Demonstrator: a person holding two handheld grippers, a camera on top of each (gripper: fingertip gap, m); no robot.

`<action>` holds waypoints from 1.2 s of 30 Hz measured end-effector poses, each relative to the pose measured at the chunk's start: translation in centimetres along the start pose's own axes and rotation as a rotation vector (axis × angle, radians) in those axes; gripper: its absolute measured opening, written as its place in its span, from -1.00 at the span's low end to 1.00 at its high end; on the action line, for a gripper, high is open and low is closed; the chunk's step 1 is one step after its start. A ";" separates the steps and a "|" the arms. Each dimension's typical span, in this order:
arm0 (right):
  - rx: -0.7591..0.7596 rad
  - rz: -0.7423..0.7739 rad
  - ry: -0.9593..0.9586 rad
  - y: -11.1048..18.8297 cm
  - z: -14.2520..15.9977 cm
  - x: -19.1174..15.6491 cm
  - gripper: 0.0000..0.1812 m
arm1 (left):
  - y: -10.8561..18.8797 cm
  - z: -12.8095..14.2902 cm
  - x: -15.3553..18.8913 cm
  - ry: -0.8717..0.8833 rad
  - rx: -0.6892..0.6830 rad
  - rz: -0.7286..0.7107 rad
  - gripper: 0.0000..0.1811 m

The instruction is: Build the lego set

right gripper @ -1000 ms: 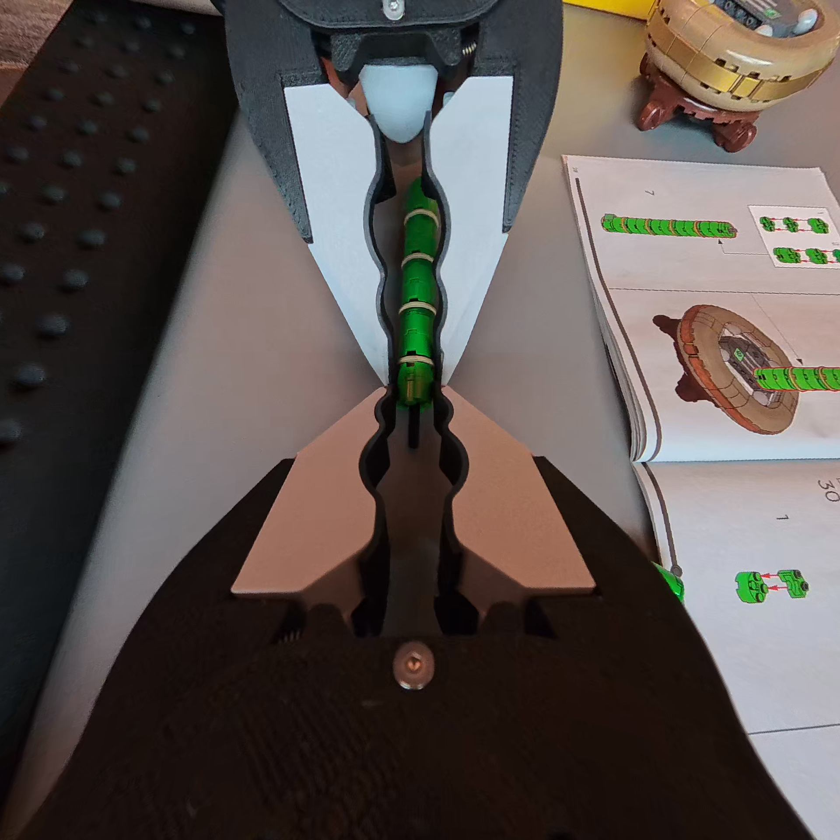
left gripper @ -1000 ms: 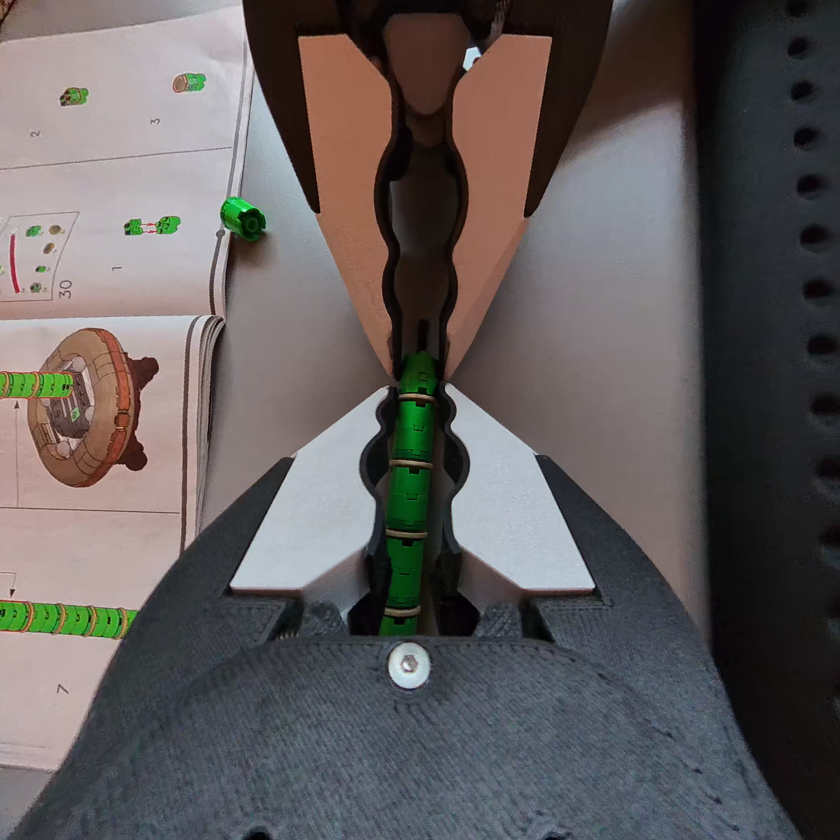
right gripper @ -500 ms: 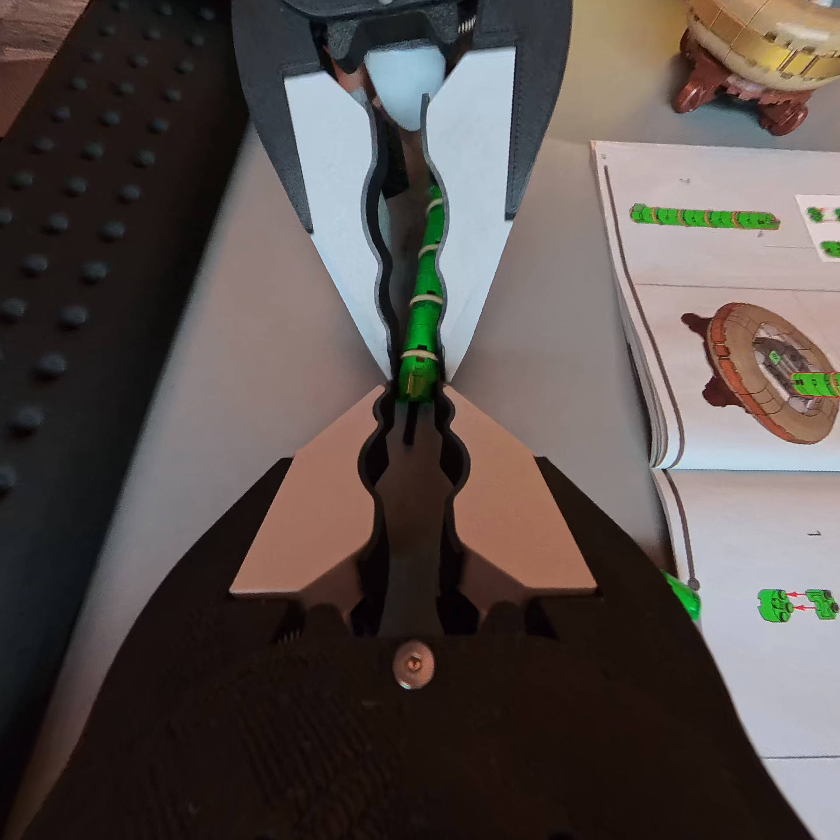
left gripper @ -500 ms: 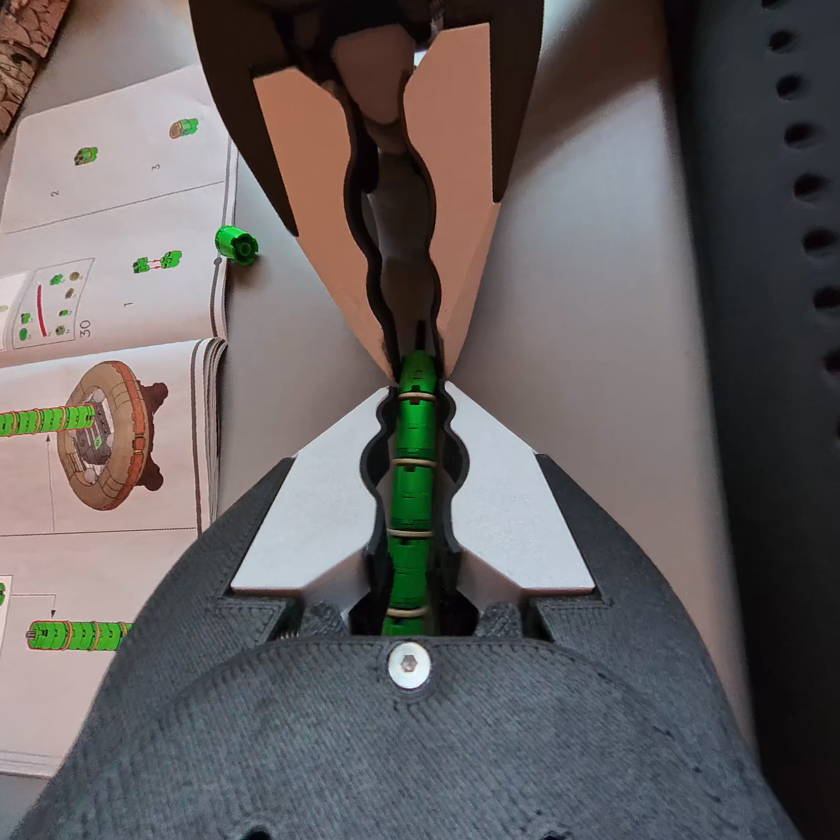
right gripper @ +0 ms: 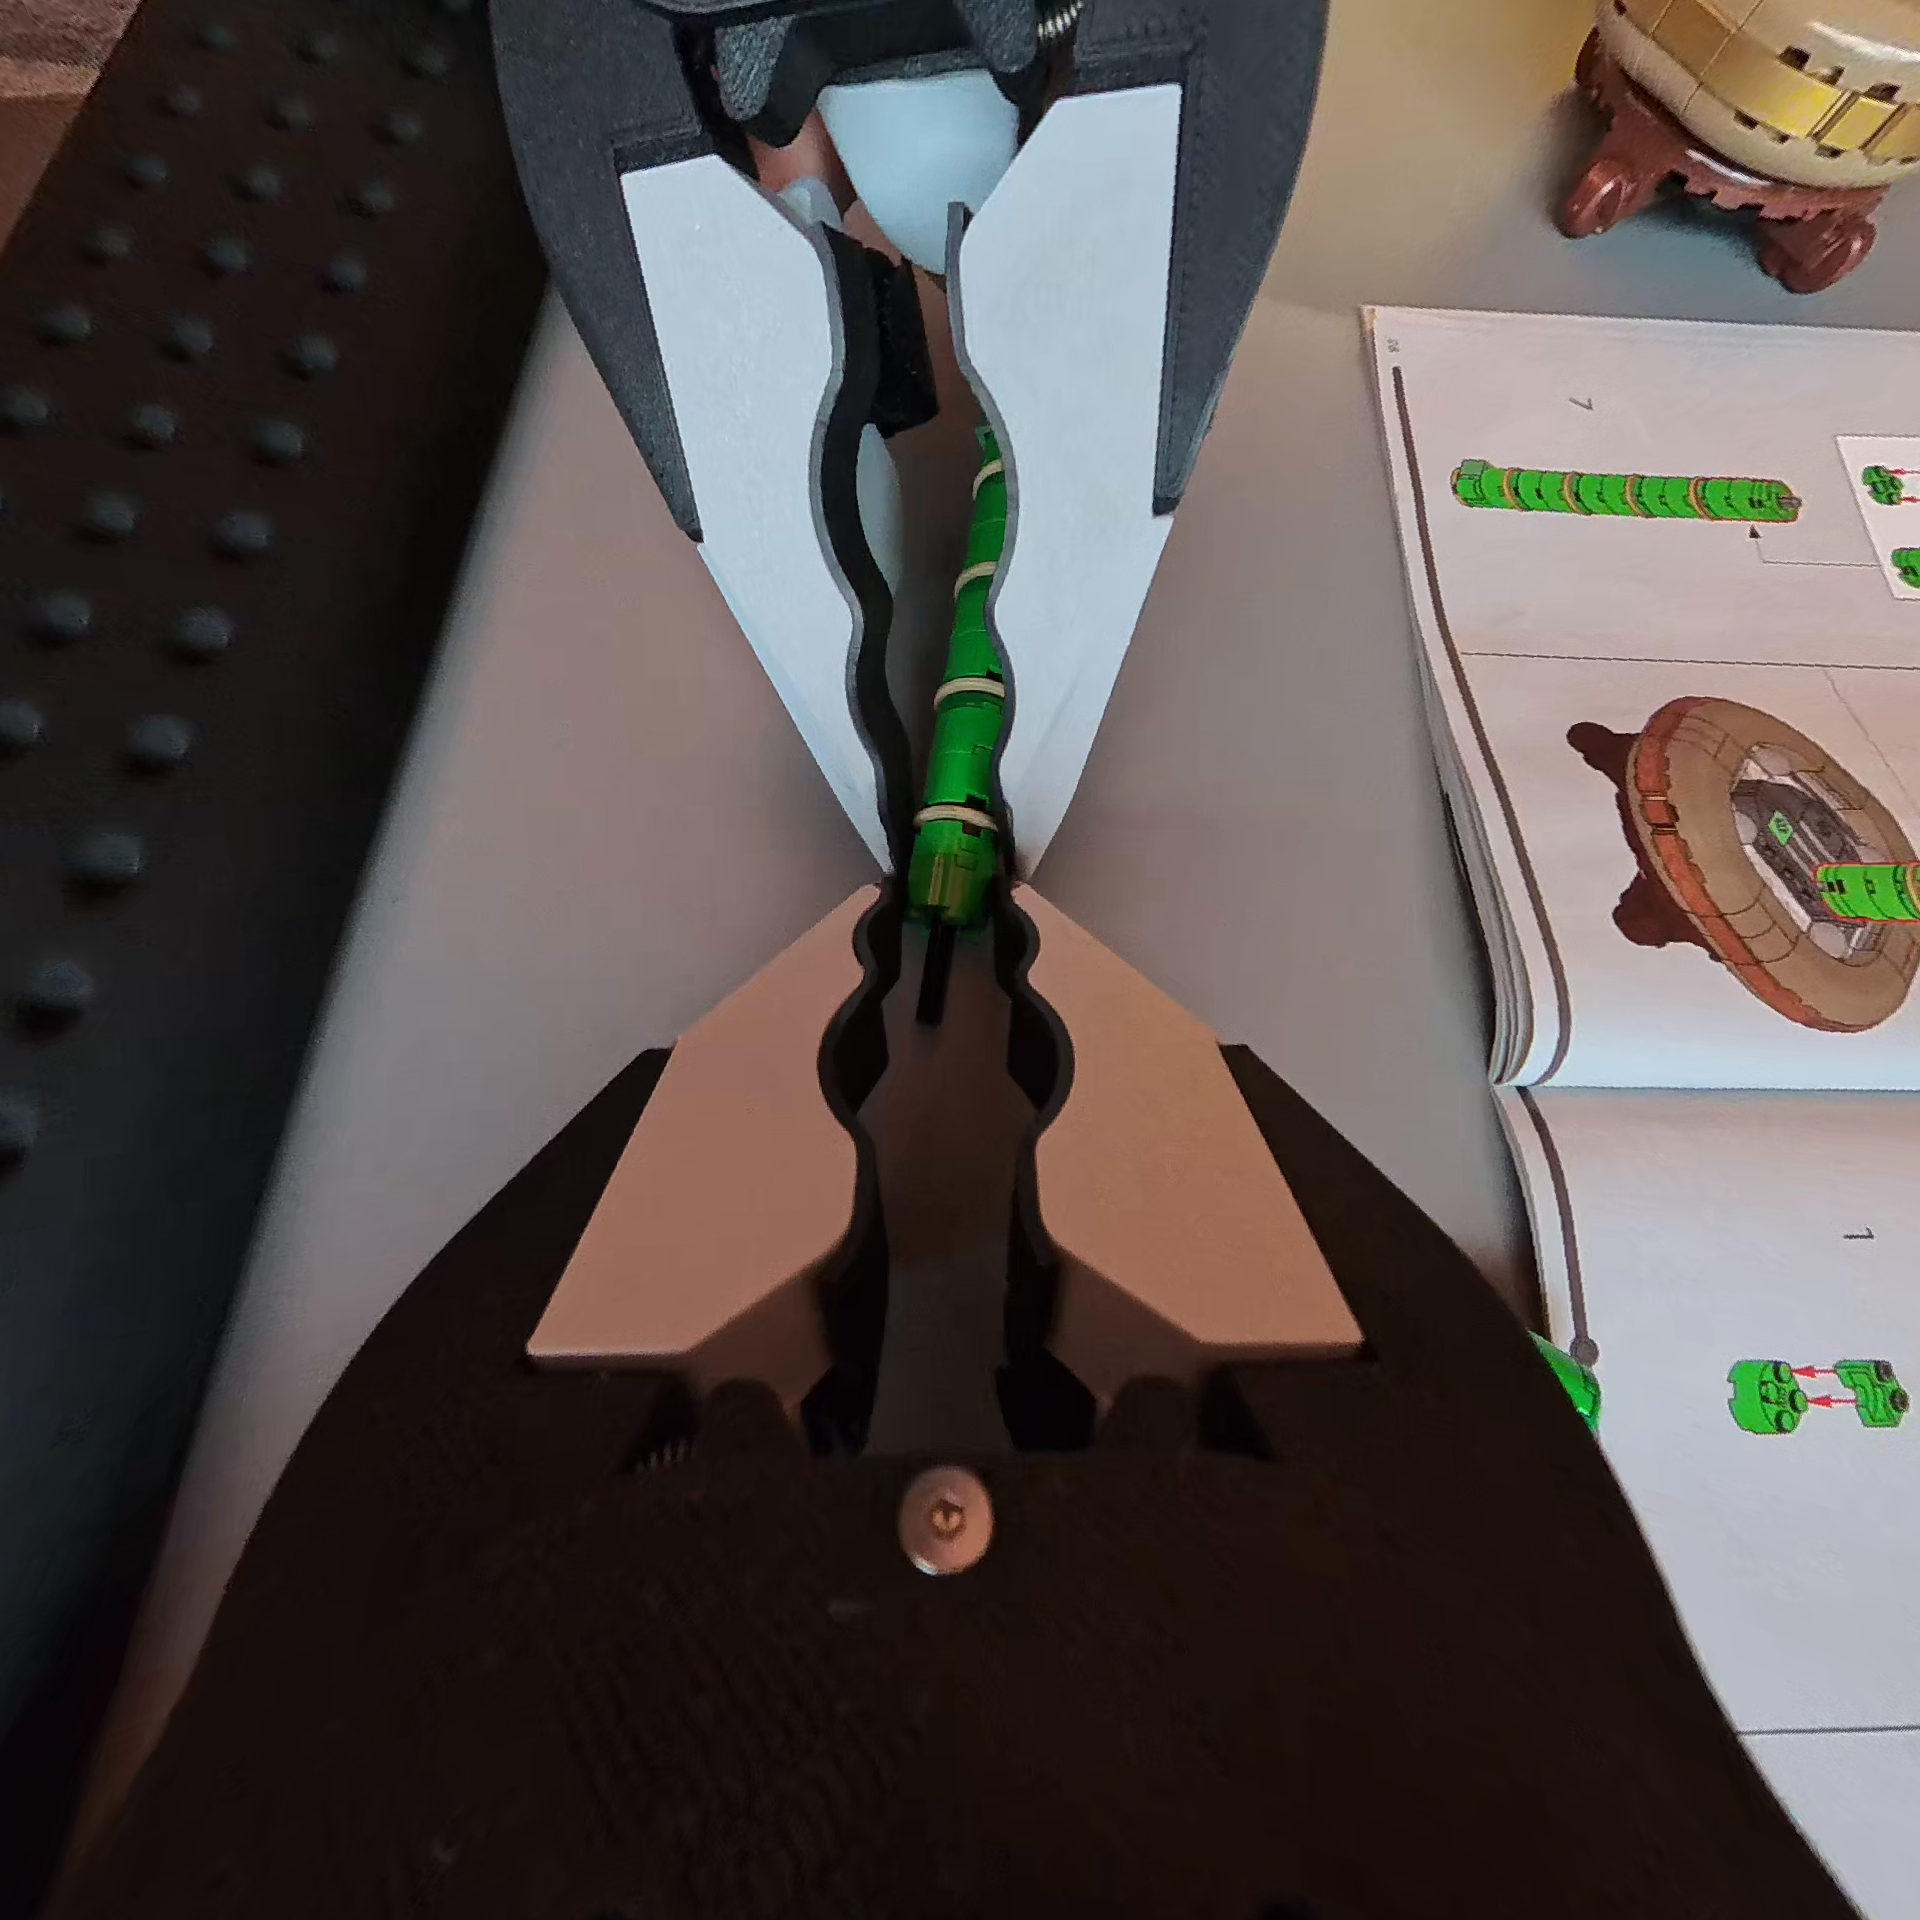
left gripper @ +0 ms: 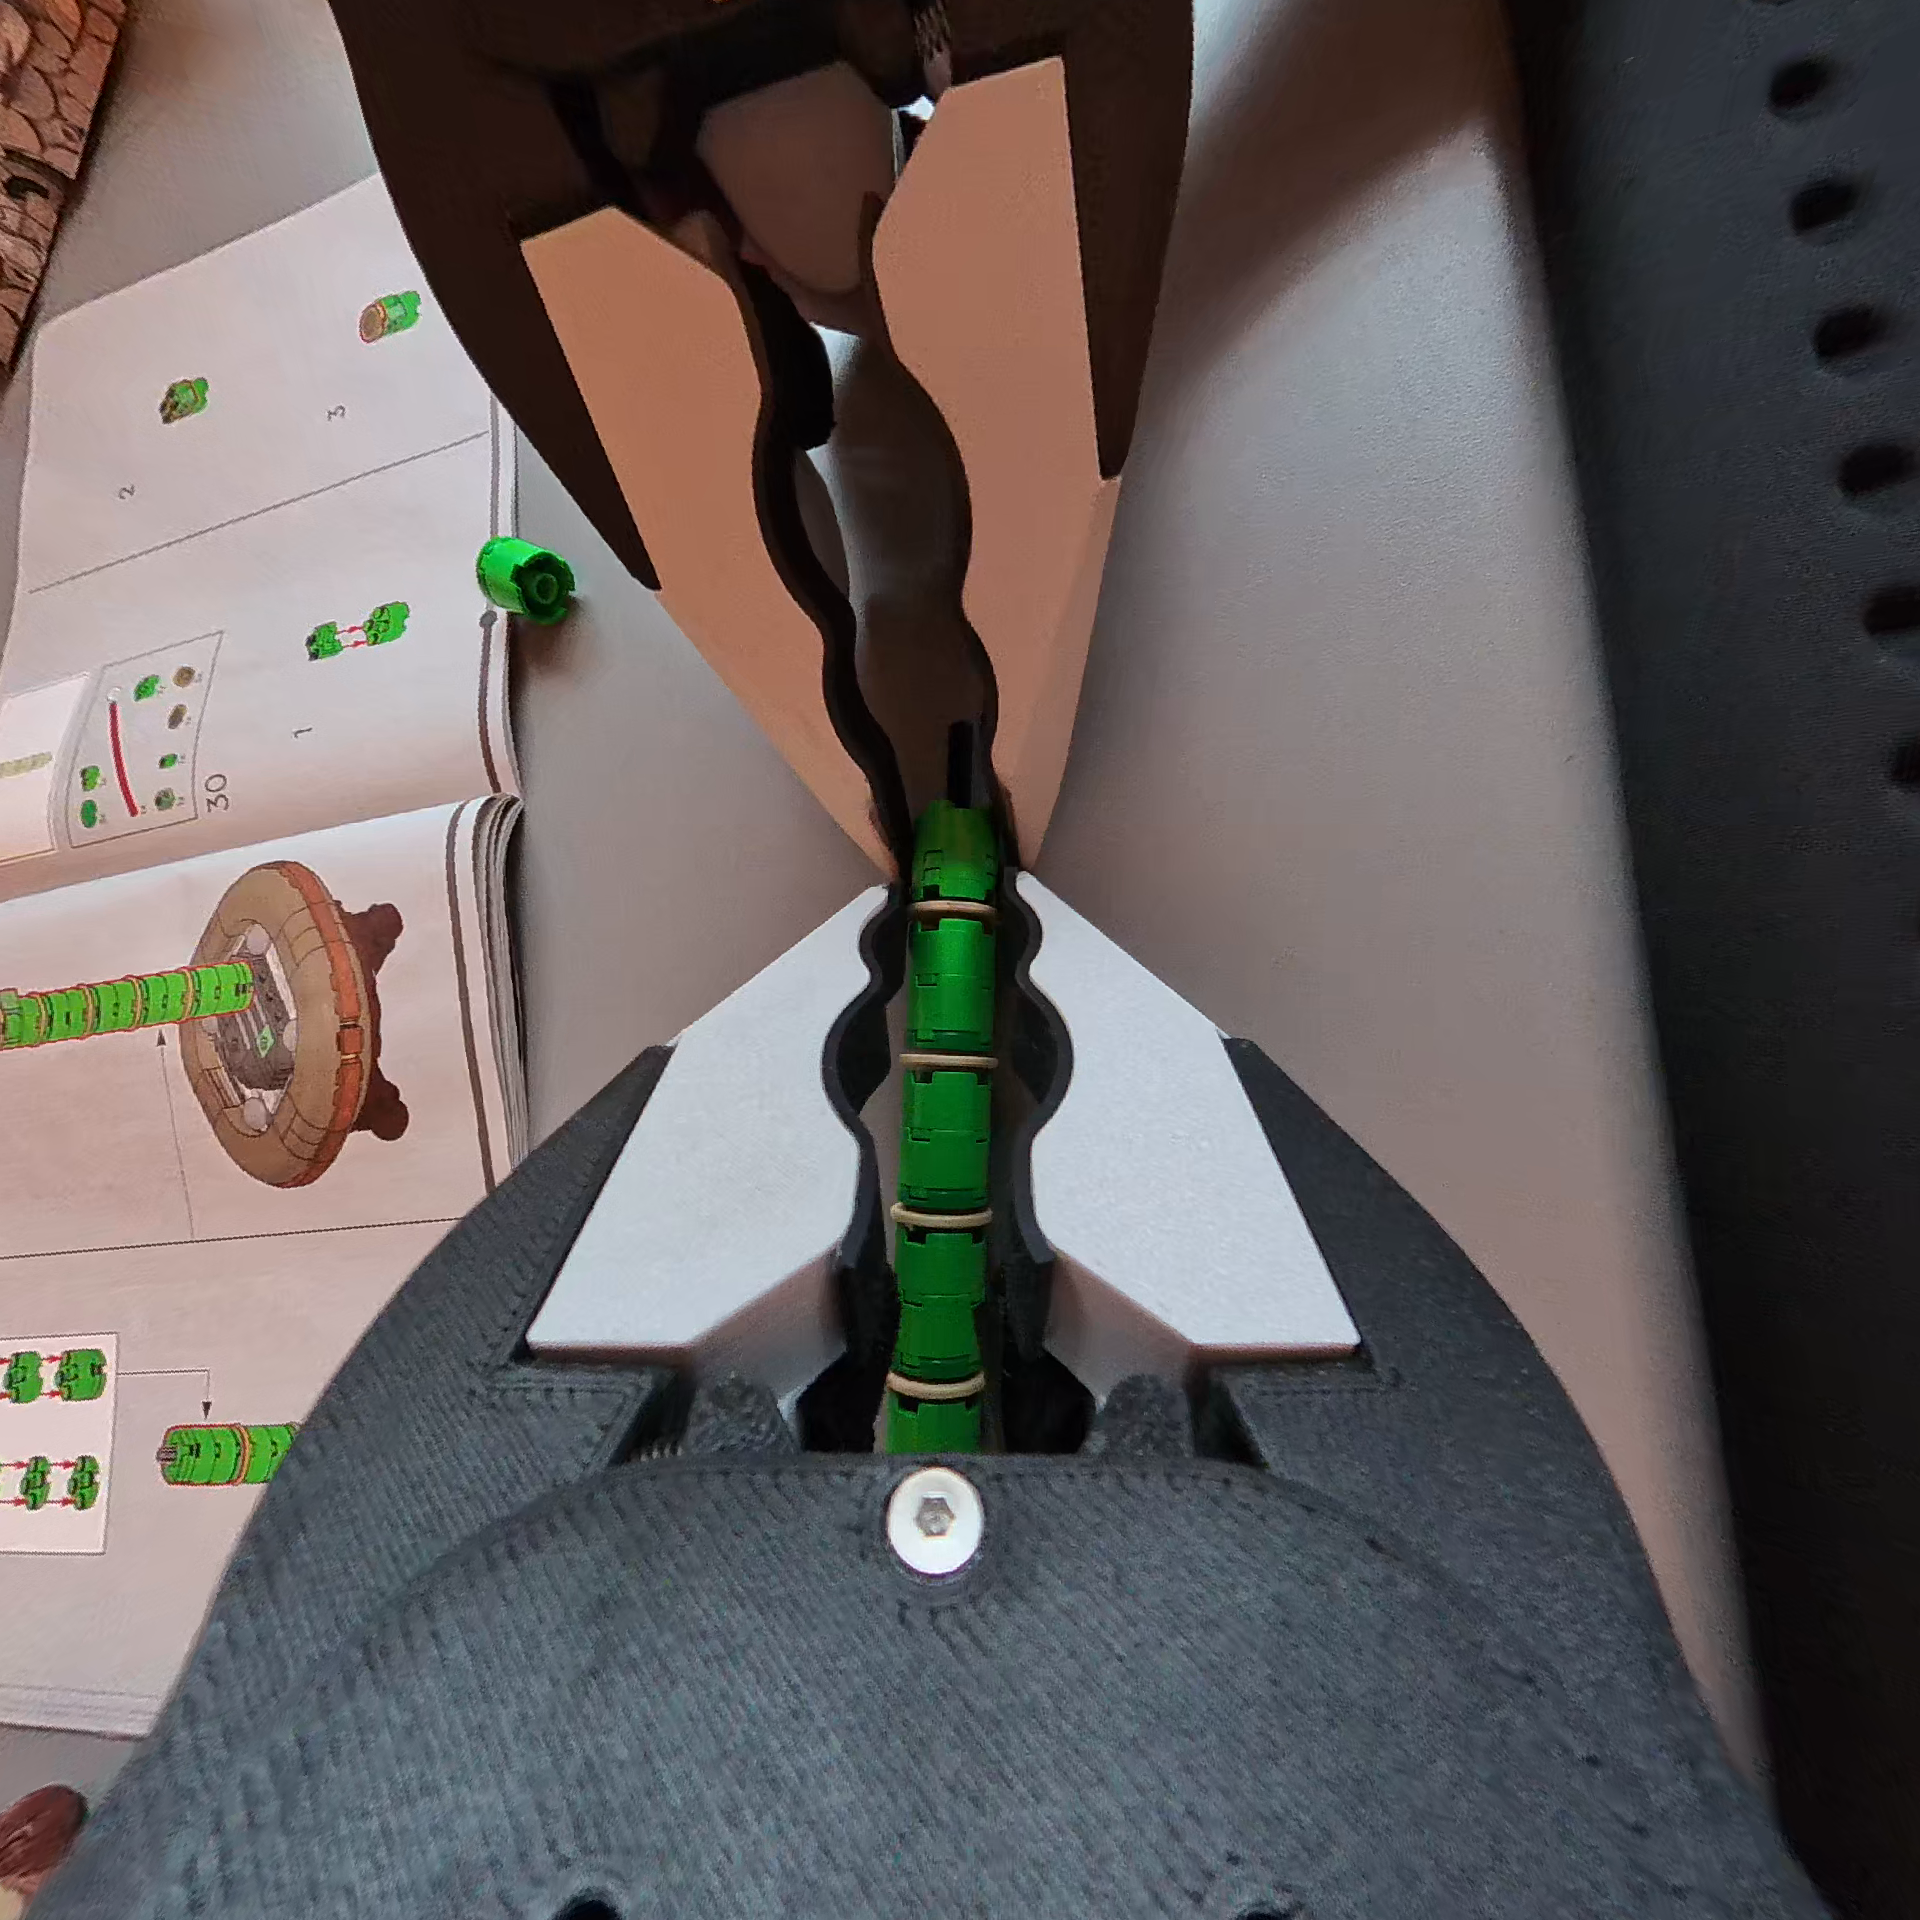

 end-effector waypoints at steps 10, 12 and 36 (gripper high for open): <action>-0.008 -0.016 -0.010 0.2 0.3 0.0 -0.83 | -0.1 0.0 0.1 -0.018 0.006 -0.016 -0.82; -0.005 -0.016 -0.012 0.2 0.3 0.0 -0.82 | -0.1 0.0 0.2 -0.012 0.011 -0.010 -0.82; 0.007 0.080 0.062 0.8 -1.0 -0.5 -0.76 | 0.2 0.6 -0.2 0.058 0.024 0.005 -0.82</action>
Point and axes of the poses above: each gripper's, where its closed fingertips meet, y back along the fingers, z out of its underside, x = y × z across the jaws, the point moved 7 cm from there along y, back along the fingers, and after that the axes turned 7 degrees about -x, right-handed, at the moved point
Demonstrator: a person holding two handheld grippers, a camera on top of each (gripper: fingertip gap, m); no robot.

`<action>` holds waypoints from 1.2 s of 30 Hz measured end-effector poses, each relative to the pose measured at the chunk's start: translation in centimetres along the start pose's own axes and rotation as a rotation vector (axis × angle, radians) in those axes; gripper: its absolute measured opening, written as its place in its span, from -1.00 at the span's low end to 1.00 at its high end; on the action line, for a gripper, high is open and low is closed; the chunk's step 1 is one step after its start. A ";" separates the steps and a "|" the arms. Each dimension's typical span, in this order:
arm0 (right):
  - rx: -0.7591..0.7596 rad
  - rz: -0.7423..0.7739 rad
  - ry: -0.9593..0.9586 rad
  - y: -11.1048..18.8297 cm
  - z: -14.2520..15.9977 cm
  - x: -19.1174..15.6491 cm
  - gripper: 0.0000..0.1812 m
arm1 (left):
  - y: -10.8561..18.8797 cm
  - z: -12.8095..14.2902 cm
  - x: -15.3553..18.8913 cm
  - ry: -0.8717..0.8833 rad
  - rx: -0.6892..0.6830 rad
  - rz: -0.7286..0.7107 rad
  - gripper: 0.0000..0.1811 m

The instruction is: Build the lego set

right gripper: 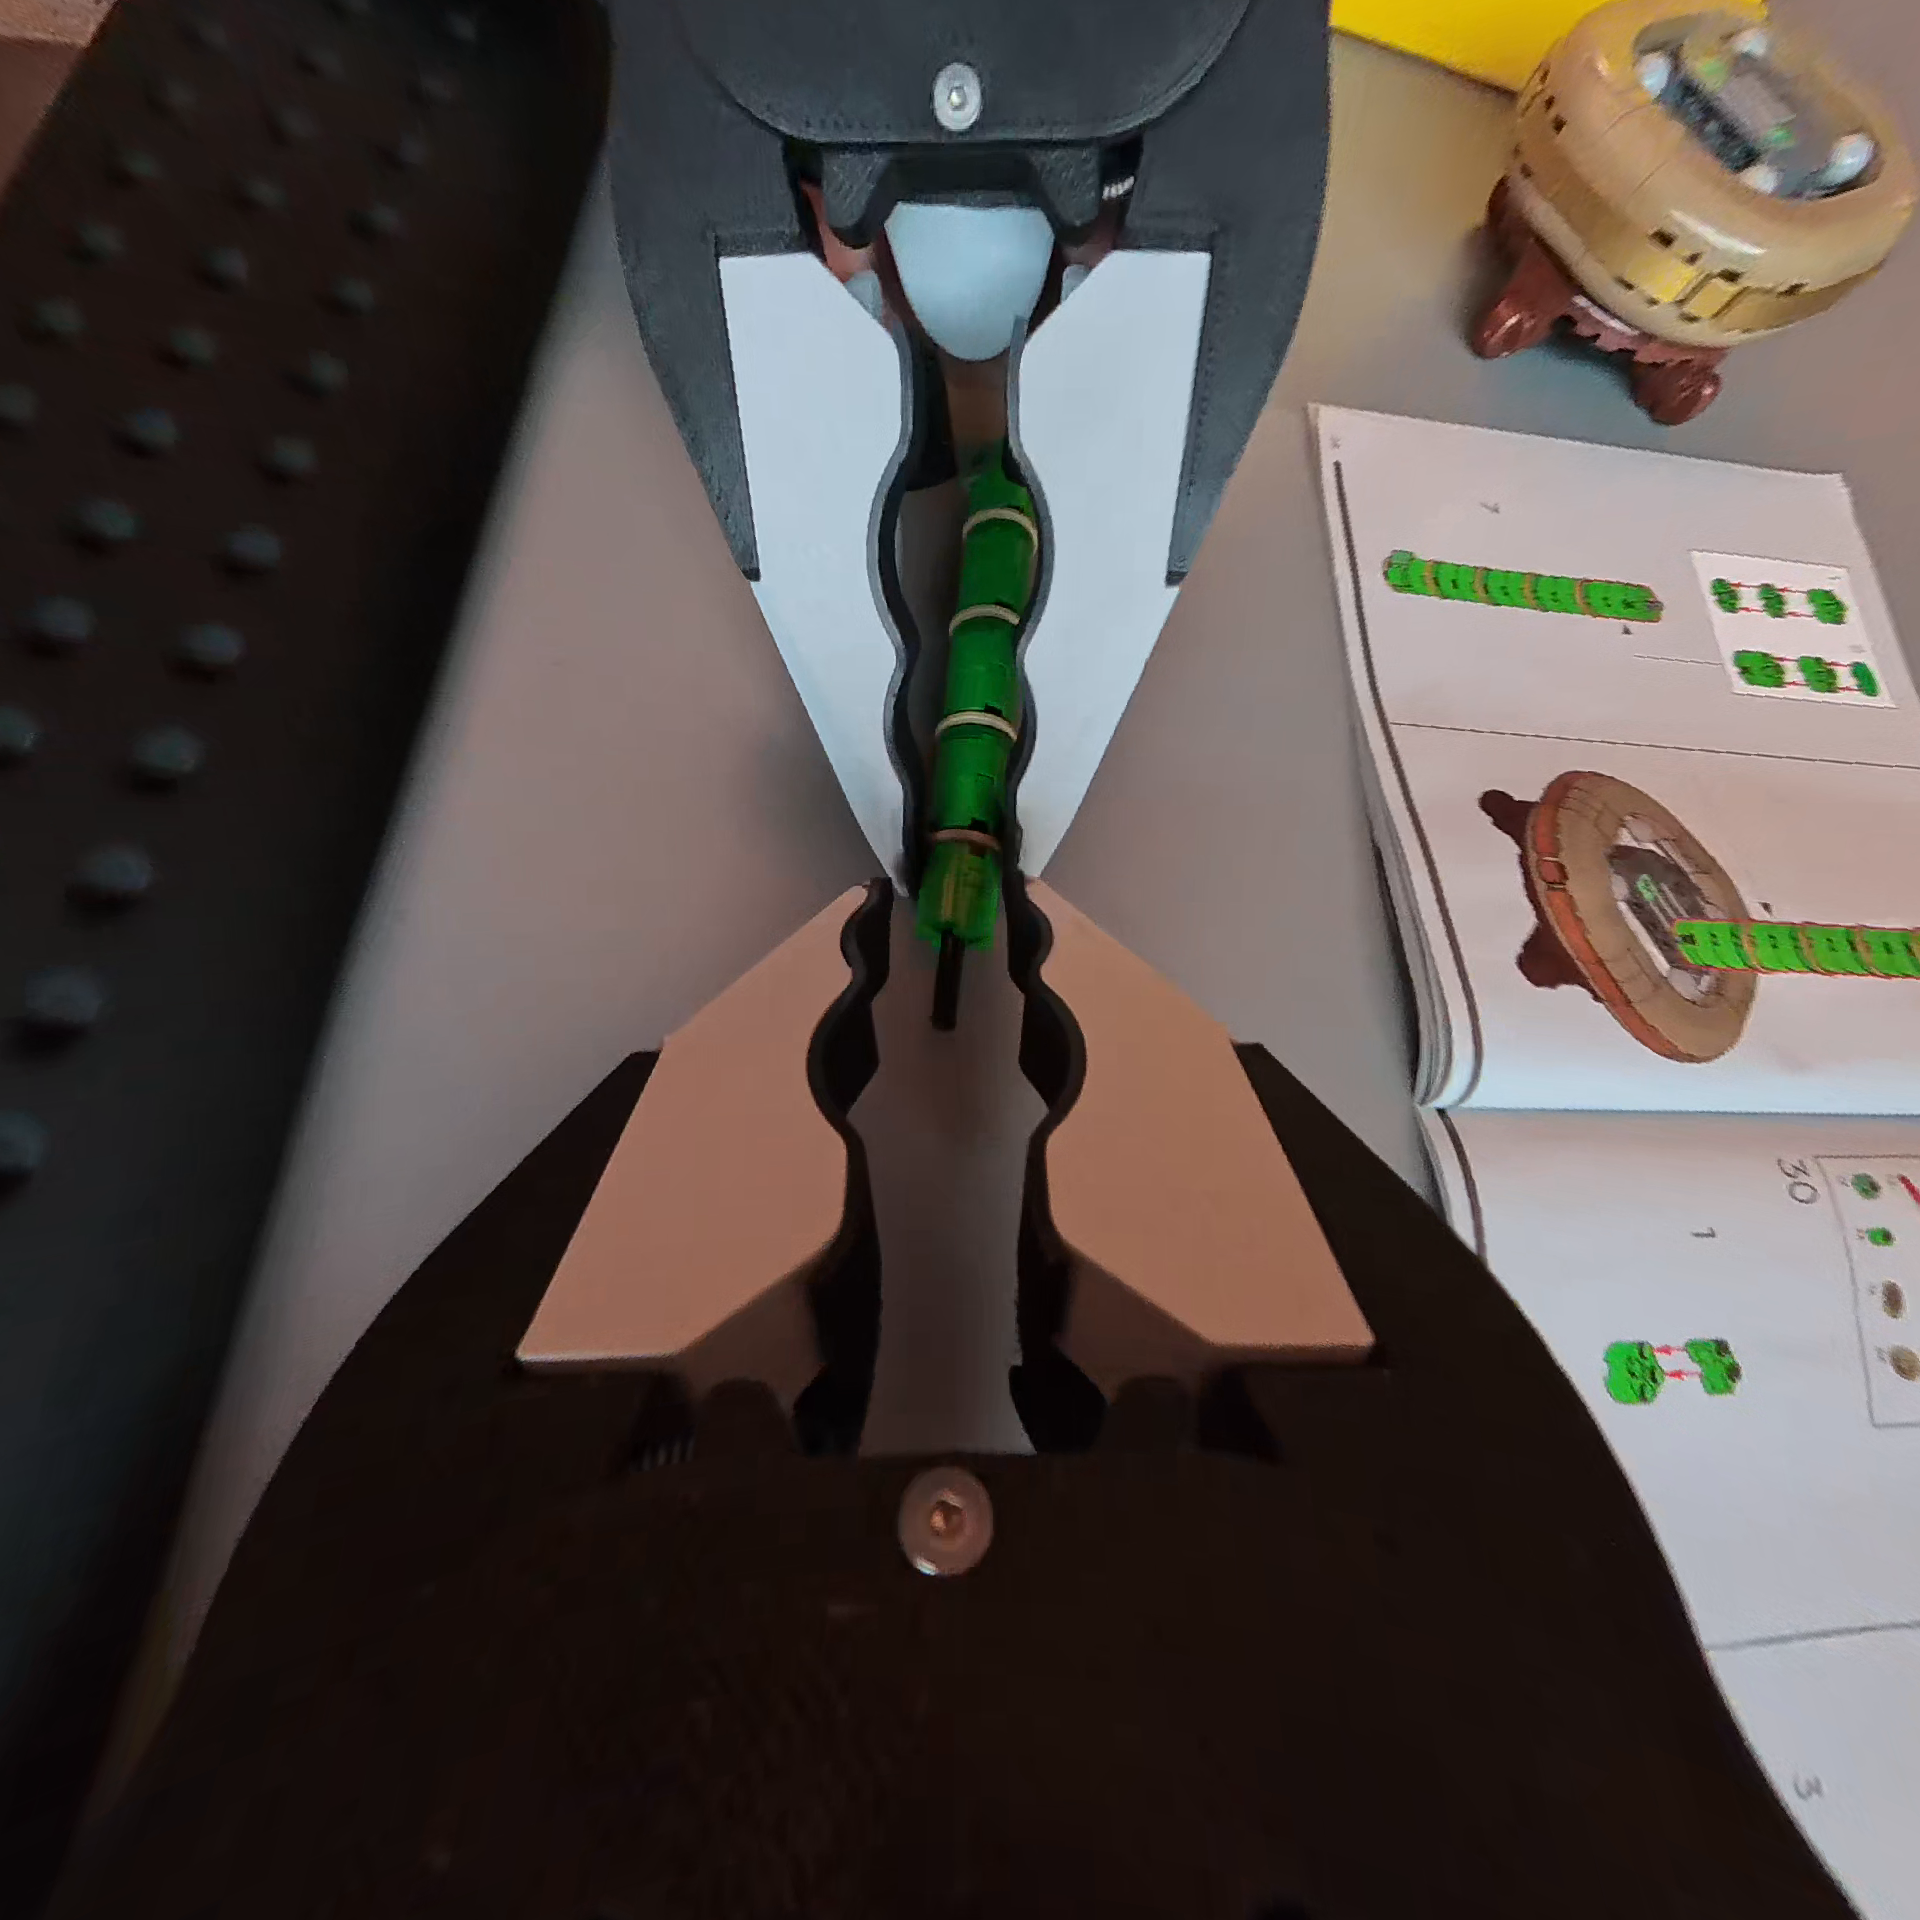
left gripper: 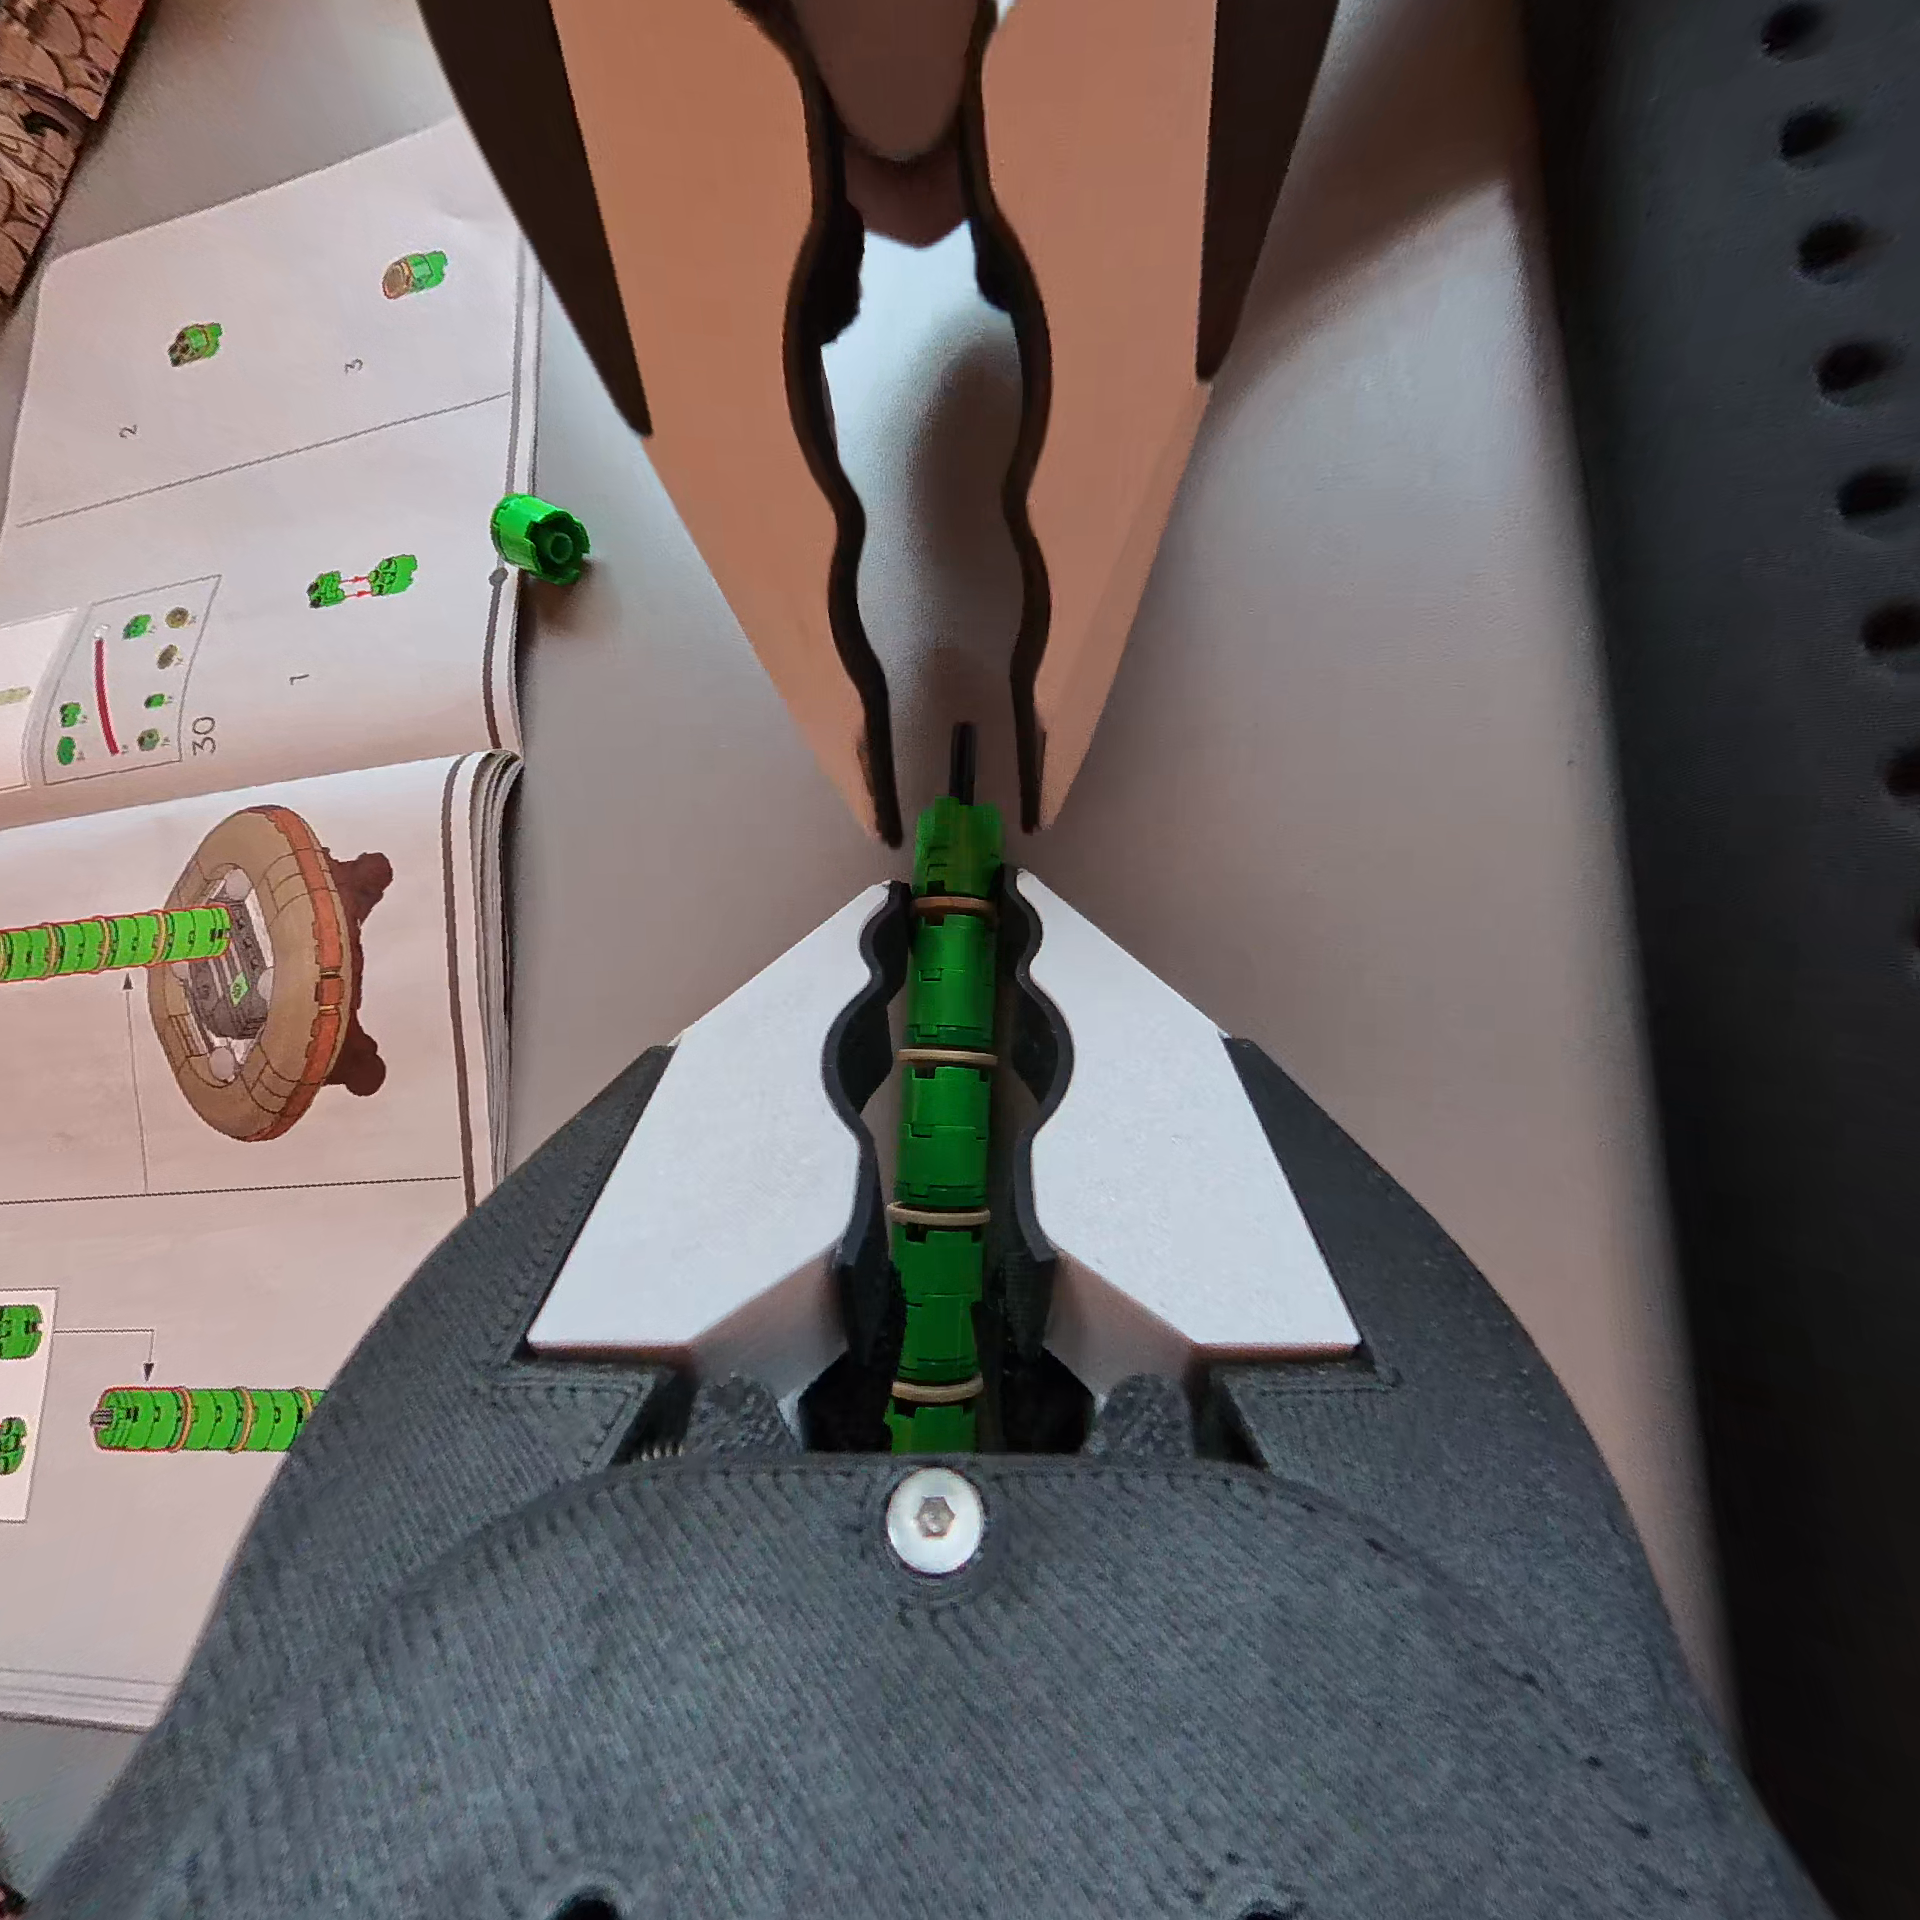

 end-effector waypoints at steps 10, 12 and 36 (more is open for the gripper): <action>-0.036 -0.083 -0.118 -0.6 0.1 0.5 -0.84 | 0.0 0.1 0.0 -0.005 0.006 0.013 -0.82; -0.028 -0.102 -0.141 -0.6 0.2 0.6 -0.84 | 0.0 0.0 0.0 -0.008 0.006 0.013 -0.82; 0.313 -0.115 -0.577 2.5 0.2 3.5 -0.87 | 7.3 2.0 1.6 1.175 0.736 0.387 -0.85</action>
Point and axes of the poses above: each gripper's, where its closed fingertips meet, y back along the fingers, z out of its underside, x = y × z across the jaws, the point moved 7 cm from there along y, back along the fingers, and after that the axes turned 7 degrees about -x, right-handed, at the moved point
